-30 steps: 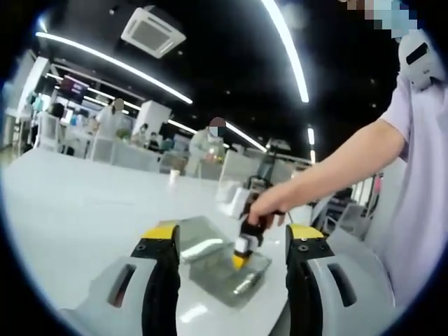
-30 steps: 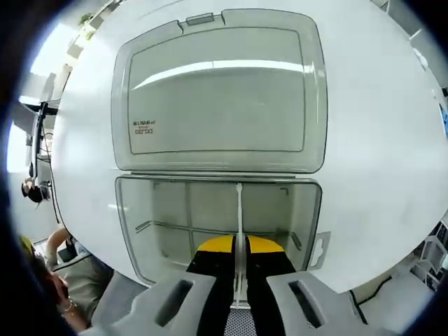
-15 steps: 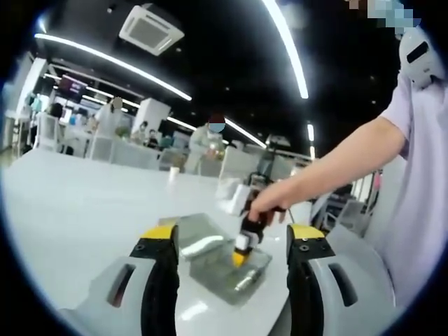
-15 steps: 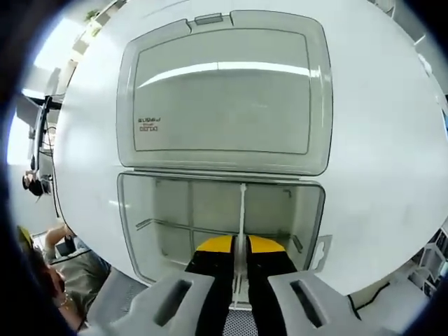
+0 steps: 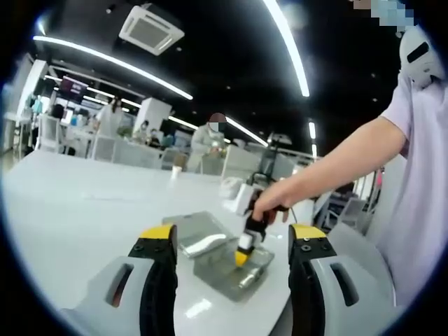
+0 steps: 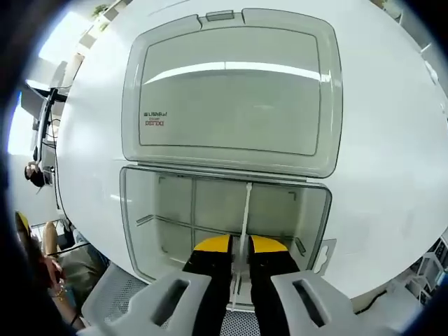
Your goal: Insert the divider into the dual guide fixture by aligning both edges with the guide slots and pushing it downward to the bottom, including one-sided entry, uneven engagement, binding, and posture correction.
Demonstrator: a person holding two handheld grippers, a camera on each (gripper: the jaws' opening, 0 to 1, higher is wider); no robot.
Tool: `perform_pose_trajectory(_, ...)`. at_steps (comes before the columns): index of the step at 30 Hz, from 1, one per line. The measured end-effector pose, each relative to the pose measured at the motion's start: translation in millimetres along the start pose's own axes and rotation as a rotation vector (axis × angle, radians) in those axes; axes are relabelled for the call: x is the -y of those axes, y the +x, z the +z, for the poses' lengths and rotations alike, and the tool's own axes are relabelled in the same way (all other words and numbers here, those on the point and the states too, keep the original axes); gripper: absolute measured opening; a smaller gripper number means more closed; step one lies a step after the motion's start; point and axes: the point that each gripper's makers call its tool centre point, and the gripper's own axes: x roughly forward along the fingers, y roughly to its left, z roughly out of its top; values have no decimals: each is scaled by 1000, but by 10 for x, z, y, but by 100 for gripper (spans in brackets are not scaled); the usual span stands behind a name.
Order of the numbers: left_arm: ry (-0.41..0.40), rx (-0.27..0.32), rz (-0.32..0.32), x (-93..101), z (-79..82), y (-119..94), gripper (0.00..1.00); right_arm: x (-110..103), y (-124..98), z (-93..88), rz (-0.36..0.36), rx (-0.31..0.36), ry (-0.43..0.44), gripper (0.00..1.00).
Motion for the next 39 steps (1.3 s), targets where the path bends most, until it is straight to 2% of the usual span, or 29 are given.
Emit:
perform_pose_trajectory(10,3,4,3,8,6,-23,62,-81,-10,-26,35,-9,-29,18)
perform_pose_trajectory(28,9,11,0,47,32,-35,63,-59,-103,-55,49,2,-19,42)
perform_pose_trajectory(31,18,-5,-7,41,-15,-33,65,-74,-134,-52,57,7,-27,43)
perform_pose_trajectory(36,68,-96,-4,-8,-222,-40,66,-98,-169,-49,78,15,-40,46)
perform_pose_trajectory(39,72,-108,-6,-19,-242,-51,67,-148,-222,-67,110,25,-60,48)
